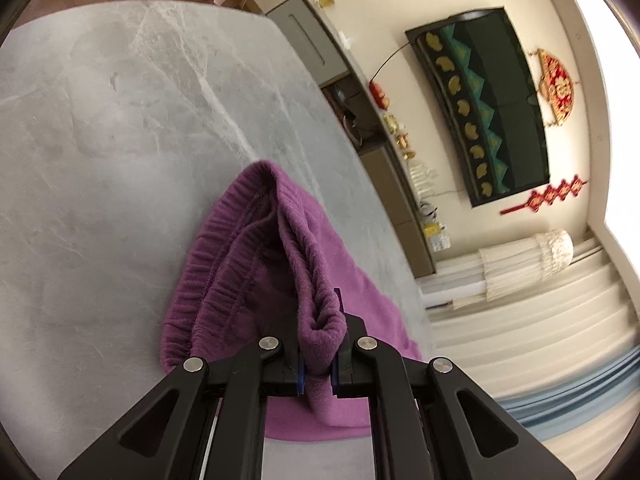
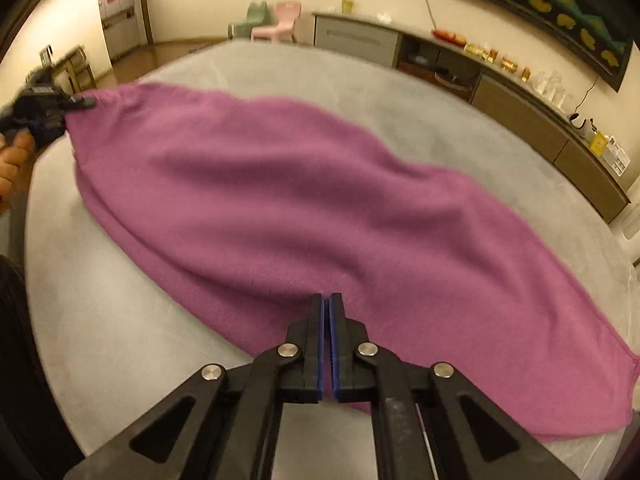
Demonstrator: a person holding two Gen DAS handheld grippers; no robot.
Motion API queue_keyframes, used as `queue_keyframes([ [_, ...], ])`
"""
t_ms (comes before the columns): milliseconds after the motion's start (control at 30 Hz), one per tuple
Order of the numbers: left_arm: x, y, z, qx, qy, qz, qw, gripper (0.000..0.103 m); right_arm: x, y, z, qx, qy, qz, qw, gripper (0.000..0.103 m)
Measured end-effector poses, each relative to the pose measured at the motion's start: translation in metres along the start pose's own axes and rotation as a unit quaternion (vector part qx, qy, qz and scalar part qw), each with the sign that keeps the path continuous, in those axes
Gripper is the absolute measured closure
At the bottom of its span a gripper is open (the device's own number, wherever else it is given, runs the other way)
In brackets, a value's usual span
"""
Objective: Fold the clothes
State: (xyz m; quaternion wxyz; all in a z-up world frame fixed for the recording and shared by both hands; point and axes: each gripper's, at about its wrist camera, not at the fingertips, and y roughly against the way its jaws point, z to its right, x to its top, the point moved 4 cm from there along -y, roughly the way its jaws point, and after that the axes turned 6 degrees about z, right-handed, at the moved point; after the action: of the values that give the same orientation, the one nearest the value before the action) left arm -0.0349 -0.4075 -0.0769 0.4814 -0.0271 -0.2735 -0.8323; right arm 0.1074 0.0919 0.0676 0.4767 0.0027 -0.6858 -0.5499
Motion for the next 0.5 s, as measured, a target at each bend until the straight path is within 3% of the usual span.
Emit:
queue_keyframes([
  [133,-0.004,-0.003,0.0,0.022,-0.01,-0.016,0.9996,0.096,-0.001,0.019,0.005,0.007,-0.005,0.007,1.0,0.1],
  [233,-0.018,-0.019,-0.014,0.086,-0.027,-0.061,0.994,0.095,-0.006,0.018,0.003,0.014,-0.006,-0.004,1.0,0.1],
  [333,-0.025,-0.027,-0.024,0.151,-0.055,-0.076,0.9841,0.095,-0.018,0.004,0.003,0.012,-0.004,-0.027,1.0,0.1],
  [500,-0.033,-0.014,-0.016,0.141,-0.081,-0.08,0.9835,0.093,-0.022,-0.01,0.011,0.025,0.0,-0.053,0.998,0.1],
])
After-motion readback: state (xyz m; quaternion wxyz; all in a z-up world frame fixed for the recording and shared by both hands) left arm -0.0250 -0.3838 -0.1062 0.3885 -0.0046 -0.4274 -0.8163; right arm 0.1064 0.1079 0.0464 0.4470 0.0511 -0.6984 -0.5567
